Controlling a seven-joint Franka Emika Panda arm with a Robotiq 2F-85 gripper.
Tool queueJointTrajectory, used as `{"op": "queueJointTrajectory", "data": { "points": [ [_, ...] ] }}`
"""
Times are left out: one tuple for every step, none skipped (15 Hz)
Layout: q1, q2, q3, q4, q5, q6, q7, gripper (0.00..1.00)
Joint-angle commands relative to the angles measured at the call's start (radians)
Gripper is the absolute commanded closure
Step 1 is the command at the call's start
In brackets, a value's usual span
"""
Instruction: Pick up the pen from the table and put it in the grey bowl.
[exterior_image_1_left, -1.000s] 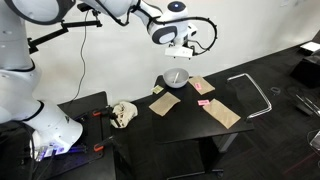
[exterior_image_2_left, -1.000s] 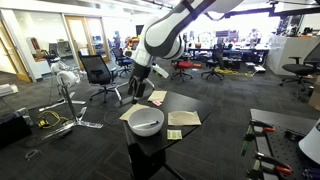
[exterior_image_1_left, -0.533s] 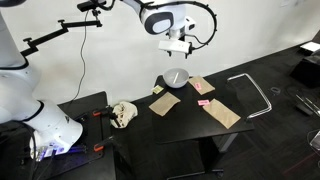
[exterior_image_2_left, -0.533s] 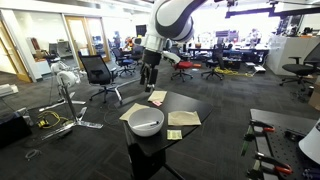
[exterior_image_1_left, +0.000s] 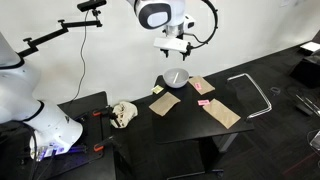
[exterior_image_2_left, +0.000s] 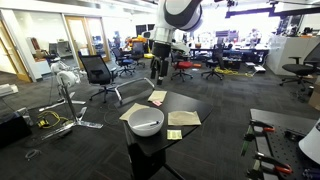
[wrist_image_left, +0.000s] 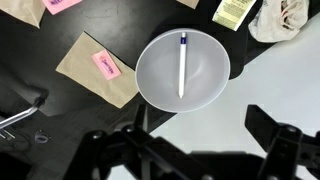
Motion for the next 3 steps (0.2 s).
{"op": "queueJointTrajectory", "data": {
  "points": [
    [0.035, -0.001, -0.035, 0.001, 0.009, -0.004, -0.005, 0.0],
    [0.036, -0.001, -0.035, 0.0, 0.009, -0.004, -0.005, 0.0],
    [0.037, -0.001, -0.035, -0.001, 0.009, -0.004, -0.005, 0.0]
  ]
}}
